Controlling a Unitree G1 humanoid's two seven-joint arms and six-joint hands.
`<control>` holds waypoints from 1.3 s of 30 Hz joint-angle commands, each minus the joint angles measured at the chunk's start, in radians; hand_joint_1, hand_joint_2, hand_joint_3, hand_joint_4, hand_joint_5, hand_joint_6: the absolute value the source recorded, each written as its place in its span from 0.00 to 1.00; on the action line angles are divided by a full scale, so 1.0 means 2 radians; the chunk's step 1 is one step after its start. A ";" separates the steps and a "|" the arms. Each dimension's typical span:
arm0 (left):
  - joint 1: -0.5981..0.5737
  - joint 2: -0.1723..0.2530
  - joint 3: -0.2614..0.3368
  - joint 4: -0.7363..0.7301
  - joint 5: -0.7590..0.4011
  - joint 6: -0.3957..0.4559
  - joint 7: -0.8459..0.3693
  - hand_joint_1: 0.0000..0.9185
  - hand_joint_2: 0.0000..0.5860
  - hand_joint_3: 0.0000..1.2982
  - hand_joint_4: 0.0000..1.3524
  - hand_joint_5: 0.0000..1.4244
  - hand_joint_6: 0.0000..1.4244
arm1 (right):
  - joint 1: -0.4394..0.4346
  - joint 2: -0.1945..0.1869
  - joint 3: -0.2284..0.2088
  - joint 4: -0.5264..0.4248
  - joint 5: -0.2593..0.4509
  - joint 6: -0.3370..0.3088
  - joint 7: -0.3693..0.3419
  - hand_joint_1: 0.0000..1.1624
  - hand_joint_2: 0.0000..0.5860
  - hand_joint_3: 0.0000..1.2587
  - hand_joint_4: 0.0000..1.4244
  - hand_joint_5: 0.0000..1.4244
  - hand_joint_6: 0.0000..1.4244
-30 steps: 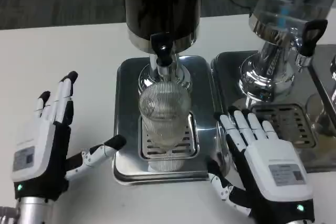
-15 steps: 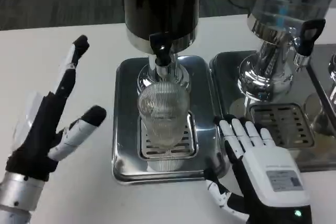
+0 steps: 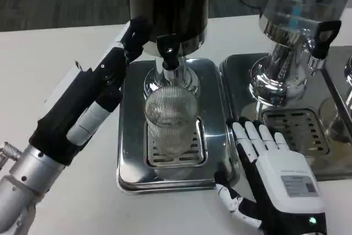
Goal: Grasp the cup under the faucet to collect the drink, then remove the cup.
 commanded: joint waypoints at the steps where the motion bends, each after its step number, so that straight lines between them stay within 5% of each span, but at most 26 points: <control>1: -0.025 -0.019 0.013 0.016 0.012 0.016 -0.021 0.00 0.13 0.00 0.00 0.00 0.00 | -0.002 0.004 -0.003 0.007 0.005 0.001 -0.007 0.33 0.72 0.02 0.00 0.00 0.00; 9: -0.049 -0.045 0.024 0.025 0.042 0.020 -0.039 0.00 0.14 0.04 0.00 0.09 0.08 | 0.008 0.009 -0.006 0.003 0.010 0.002 -0.005 0.33 0.74 0.02 0.00 0.00 0.00; 28: -0.010 -0.009 0.031 -0.048 0.241 -0.020 0.037 0.00 0.15 0.08 0.00 0.12 0.11 | -0.004 0.004 -0.004 0.015 0.024 -0.008 0.006 0.33 0.74 0.02 0.00 0.00 0.01; 39: 0.004 -0.012 0.022 -0.063 0.337 -0.059 0.127 0.00 0.14 0.12 0.03 0.15 0.12 | -0.003 0.004 -0.007 0.013 0.028 -0.010 -0.001 0.33 0.74 0.02 0.00 0.00 0.02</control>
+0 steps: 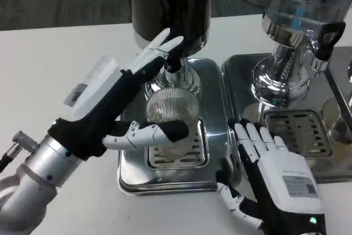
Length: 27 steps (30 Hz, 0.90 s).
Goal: Grasp the cup under the faucet to collect the drink, then remove the cup.
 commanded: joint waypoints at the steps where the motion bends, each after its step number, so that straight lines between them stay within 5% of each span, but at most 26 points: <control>1: 0.012 0.005 -0.018 -0.006 0.022 -0.022 0.008 0.00 0.14 0.12 0.03 0.15 0.12 | 0.001 0.000 -0.001 0.000 0.004 -0.001 -0.001 0.33 0.74 0.02 0.00 0.00 0.02; 15: 0.021 0.030 -0.030 -0.008 0.072 -0.035 0.049 0.00 0.16 0.16 0.05 0.15 0.12 | -0.003 -0.002 -0.011 0.006 0.037 -0.013 0.001 0.34 0.72 0.02 0.00 0.00 0.03; 20: 0.028 0.036 -0.035 -0.013 0.089 -0.037 0.068 0.00 0.16 0.16 0.05 0.15 0.13 | -0.014 0.002 -0.052 0.028 0.184 -0.089 0.037 0.35 0.61 0.00 0.00 0.00 0.08; 25: 0.031 0.037 -0.039 -0.010 0.094 -0.036 0.080 0.00 0.16 0.16 0.05 0.15 0.13 | -0.048 0.001 -0.059 0.040 0.226 -0.096 0.084 0.36 0.41 0.00 0.00 0.00 0.09; 27: 0.031 0.038 -0.040 -0.009 0.095 -0.036 0.084 0.00 0.16 0.16 0.05 0.15 0.13 | -0.061 -0.001 -0.057 0.040 0.216 -0.086 0.094 0.36 0.36 0.00 0.00 0.00 0.08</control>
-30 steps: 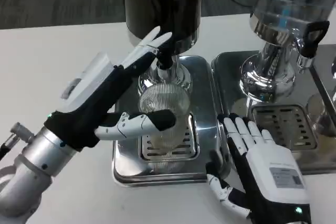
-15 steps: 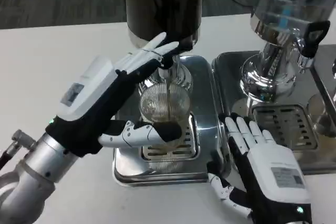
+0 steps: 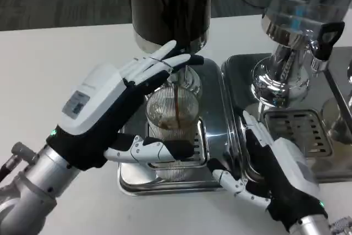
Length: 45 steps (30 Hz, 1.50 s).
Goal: Grasp the cup under the faucet to collect the drink, then remove the cup.
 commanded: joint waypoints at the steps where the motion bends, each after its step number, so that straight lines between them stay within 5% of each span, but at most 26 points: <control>1: 0.013 0.008 -0.017 0.001 0.019 -0.014 -0.005 0.00 0.16 0.16 0.05 0.15 0.13 | -0.027 -0.003 -0.002 0.004 -0.003 0.010 0.026 0.36 0.35 0.00 0.00 0.00 0.08; 10: 0.011 0.007 -0.027 0.006 0.018 -0.012 0.005 0.00 0.17 0.17 0.03 0.15 0.12 | -0.063 0.002 -0.011 0.011 0.005 0.052 0.073 0.35 0.35 0.00 0.00 0.00 0.02; 28: 0.021 0.011 -0.021 0.002 0.019 -0.007 0.017 0.00 0.18 0.17 0.03 0.14 0.12 | -0.076 0.017 -0.016 0.019 -0.008 0.062 0.062 0.35 0.36 0.00 0.00 0.00 0.01; 45: 0.021 0.006 -0.010 -0.004 0.048 0.000 0.051 0.00 0.21 0.15 0.01 0.09 0.08 | -0.129 0.040 -0.019 0.082 0.014 0.067 0.065 0.35 0.36 0.00 0.00 0.00 0.01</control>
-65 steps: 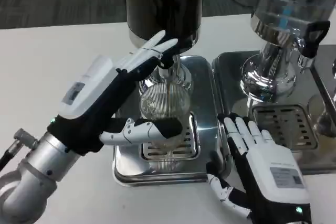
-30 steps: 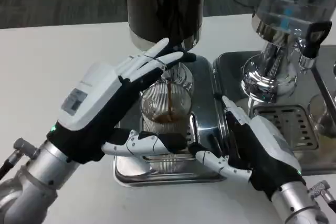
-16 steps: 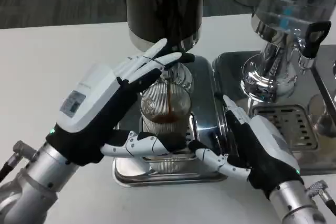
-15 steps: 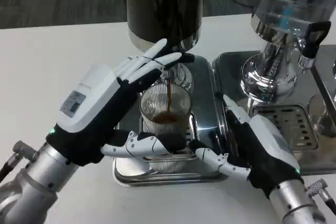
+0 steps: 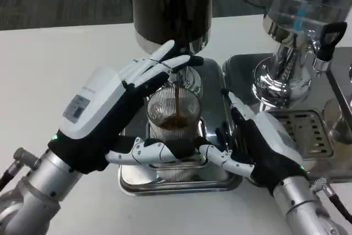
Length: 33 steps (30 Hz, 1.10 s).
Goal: Grasp the cup under the faucet to collect the drink, then remove the cup.
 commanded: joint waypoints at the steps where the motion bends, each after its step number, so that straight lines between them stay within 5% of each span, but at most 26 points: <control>1: 0.018 0.002 0.007 -0.013 0.050 0.003 0.022 0.00 0.22 0.14 0.00 0.08 0.06 | -0.016 0.006 -0.009 0.022 0.021 -0.002 0.000 0.35 0.36 0.00 0.00 0.00 0.01; 8: 0.045 -0.003 0.053 -0.037 0.072 0.035 0.066 0.00 0.21 0.05 0.00 0.00 0.00 | -0.017 0.005 0.007 0.011 0.012 -0.010 -0.005 0.35 0.36 0.00 0.00 0.00 0.01; 16: 0.156 -0.039 0.127 -0.028 0.101 0.077 0.180 0.00 0.25 0.04 0.00 0.00 0.00 | -0.045 0.009 0.002 0.031 0.033 0.002 0.020 0.36 0.35 0.00 0.00 0.00 0.01; 33: 0.185 -0.032 0.087 0.053 0.098 0.115 0.195 0.00 0.30 0.05 0.00 0.00 0.00 | -0.034 0.022 0.003 0.023 0.035 -0.006 0.004 0.37 0.36 0.00 0.00 0.00 0.01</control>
